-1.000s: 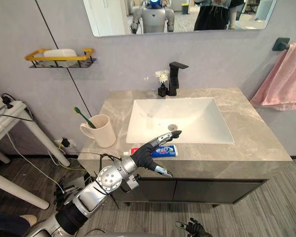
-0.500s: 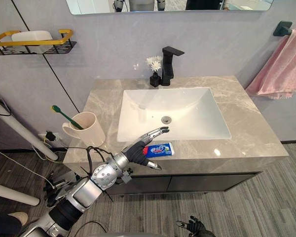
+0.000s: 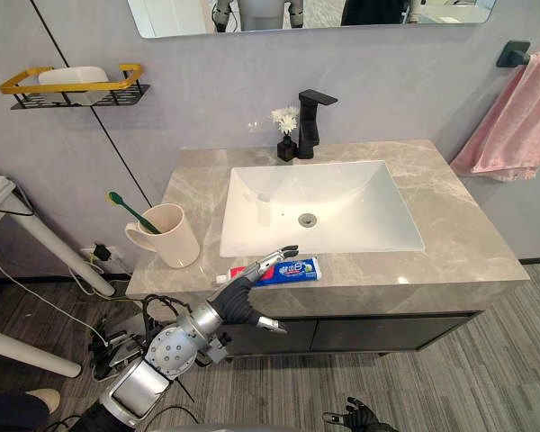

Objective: Organize washtable

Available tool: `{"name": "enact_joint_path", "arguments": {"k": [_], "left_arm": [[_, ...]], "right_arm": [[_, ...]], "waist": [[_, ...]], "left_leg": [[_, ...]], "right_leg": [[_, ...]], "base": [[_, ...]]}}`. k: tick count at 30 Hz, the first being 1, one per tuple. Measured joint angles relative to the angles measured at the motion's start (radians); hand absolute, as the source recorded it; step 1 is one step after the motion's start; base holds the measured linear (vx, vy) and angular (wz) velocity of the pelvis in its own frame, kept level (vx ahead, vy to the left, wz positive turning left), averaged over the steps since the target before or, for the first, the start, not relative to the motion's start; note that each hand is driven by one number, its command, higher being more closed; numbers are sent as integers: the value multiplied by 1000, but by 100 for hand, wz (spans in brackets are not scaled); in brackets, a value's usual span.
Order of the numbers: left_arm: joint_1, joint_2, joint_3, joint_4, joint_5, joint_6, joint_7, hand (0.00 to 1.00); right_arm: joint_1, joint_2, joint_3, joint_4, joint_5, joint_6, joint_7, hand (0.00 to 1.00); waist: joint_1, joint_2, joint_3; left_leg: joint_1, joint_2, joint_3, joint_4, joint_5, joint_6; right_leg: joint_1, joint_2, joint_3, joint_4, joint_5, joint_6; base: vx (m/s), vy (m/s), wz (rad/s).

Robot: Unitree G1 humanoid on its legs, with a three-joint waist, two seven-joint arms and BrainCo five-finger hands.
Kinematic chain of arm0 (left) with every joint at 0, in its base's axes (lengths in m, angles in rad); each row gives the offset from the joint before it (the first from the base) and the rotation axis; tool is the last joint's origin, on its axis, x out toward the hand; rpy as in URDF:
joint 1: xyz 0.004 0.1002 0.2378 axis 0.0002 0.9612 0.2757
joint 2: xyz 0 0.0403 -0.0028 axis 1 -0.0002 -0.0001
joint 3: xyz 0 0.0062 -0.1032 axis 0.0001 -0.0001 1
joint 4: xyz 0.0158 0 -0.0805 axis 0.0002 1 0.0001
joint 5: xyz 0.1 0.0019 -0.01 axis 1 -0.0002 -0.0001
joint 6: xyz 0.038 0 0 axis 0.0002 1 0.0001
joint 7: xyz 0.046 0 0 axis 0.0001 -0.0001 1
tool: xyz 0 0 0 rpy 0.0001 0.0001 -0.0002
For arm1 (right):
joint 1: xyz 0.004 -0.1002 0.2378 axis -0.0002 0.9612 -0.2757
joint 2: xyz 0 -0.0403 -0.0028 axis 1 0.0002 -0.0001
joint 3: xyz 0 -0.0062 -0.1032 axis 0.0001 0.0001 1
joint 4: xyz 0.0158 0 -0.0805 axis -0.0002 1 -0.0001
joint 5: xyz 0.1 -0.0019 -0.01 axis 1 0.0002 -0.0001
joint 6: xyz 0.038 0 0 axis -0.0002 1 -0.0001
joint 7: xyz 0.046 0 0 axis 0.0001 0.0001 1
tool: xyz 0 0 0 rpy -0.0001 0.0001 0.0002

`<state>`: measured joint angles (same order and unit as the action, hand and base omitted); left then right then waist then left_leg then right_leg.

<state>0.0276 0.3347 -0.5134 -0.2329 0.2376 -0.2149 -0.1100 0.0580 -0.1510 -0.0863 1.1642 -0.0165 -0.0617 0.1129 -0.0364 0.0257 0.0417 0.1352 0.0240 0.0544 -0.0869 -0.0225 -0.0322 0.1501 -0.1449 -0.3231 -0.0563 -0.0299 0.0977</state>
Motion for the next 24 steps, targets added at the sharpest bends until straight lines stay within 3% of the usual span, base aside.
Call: {"name": "enact_joint_path", "arguments": {"k": [7,15,24], "left_arm": [[28,-58,99,0,91,13,45,0],[34,-78,131,24,235,14,112,0],[42,-76,131,39,253,14,109,0]], "right_arm": [[11,-6,64,-4,19,-6,3,0],[12,-6,105,-24,27,-6,20,0],[18,-1,104,-23,29,-5,20,0]], "waist": [[4,-1,-1],[24,-19,-2],[24,-26,-3]], "left_leg": [[-2,5,2,-2,0,0],[-25,5,24,-2,1,-1],[-16,5,35,-2,1,-1]], "right_leg": [[-3,6,3,0,0,0],[-33,6,28,-2,12,-3],[-30,6,45,-4,15,-6]], "base": [[0,0,0],[-15,-1,-8],[-21,-5,-3]]}}
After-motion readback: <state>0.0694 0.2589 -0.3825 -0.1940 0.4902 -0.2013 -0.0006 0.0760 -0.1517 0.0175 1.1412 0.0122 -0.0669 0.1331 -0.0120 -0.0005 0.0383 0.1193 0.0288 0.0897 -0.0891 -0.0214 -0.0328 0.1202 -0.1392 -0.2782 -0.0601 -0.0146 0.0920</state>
